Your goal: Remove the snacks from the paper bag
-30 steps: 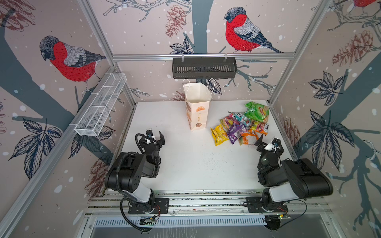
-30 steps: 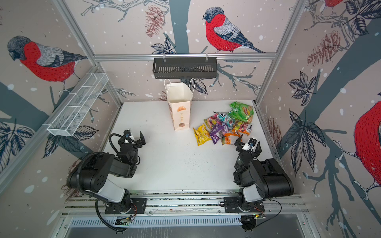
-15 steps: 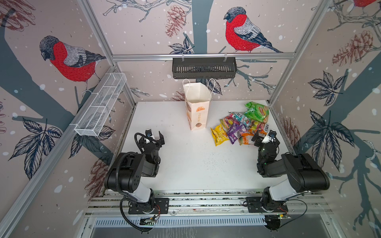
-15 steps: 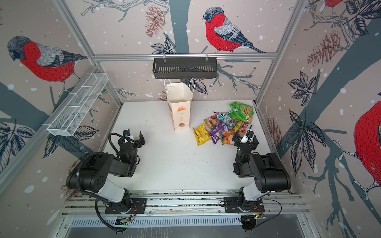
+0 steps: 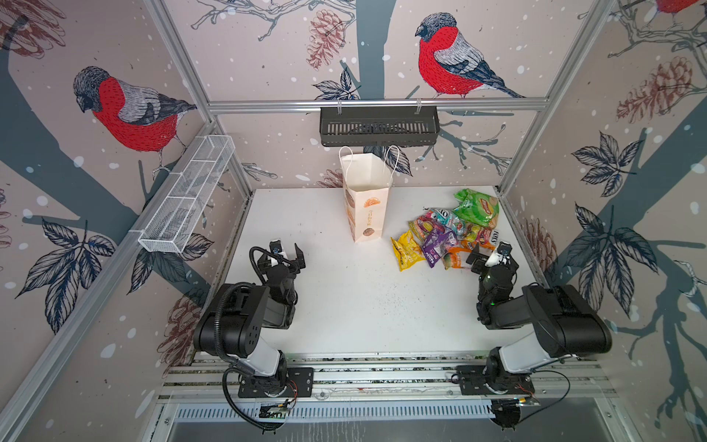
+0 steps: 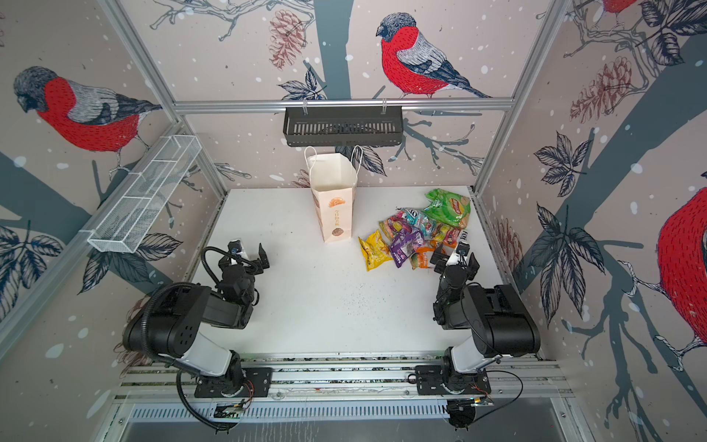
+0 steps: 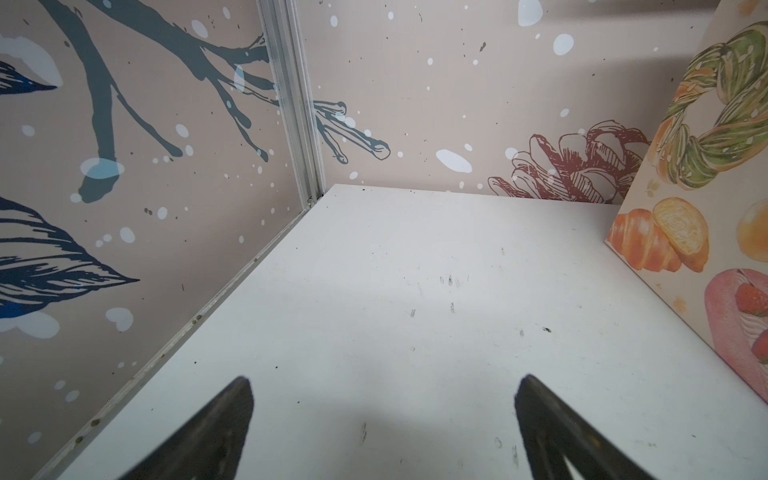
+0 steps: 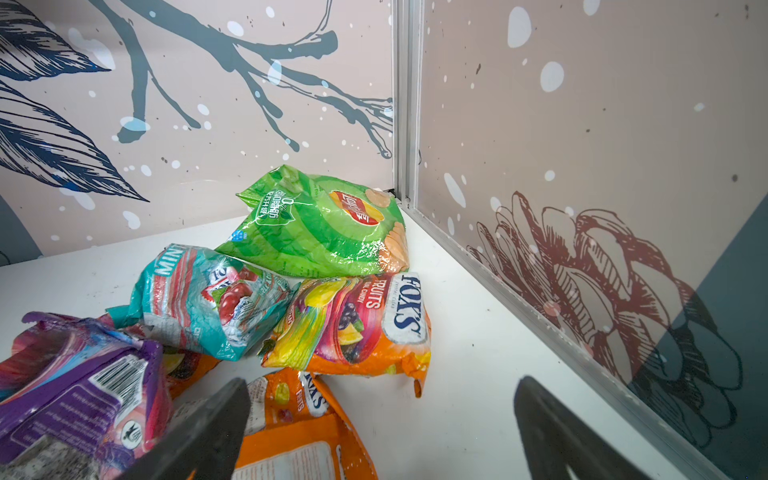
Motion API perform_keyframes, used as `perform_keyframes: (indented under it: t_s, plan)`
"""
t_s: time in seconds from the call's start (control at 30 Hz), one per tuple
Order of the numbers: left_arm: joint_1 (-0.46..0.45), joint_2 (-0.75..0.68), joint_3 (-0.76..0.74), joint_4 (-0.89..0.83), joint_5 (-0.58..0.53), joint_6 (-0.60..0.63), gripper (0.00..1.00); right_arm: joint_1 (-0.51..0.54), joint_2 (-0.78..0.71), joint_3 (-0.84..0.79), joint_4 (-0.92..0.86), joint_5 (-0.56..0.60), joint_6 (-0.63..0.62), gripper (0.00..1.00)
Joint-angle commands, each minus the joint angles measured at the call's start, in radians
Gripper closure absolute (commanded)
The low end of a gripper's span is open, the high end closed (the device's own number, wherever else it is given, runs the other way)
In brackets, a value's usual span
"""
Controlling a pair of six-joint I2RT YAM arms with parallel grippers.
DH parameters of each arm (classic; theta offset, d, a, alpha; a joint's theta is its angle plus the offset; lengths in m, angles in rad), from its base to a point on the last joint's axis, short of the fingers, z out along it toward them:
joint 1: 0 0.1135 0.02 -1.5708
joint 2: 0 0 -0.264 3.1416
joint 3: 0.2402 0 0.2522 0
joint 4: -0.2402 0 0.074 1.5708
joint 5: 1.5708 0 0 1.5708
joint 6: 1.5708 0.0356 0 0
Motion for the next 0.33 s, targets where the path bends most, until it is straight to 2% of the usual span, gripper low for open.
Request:
perform_keyframes:
  t_s: [0.0,0.3]
  plan:
    - [0.002,-0.003,0.005,0.019,-0.004,-0.002,0.02,0.001,0.000,0.003,0.012,-0.003,0.007,0.00]
    - [0.002,-0.003,0.002,0.022,-0.002,-0.002,0.02,0.001,0.001,0.003,0.011,-0.002,0.008,0.00]
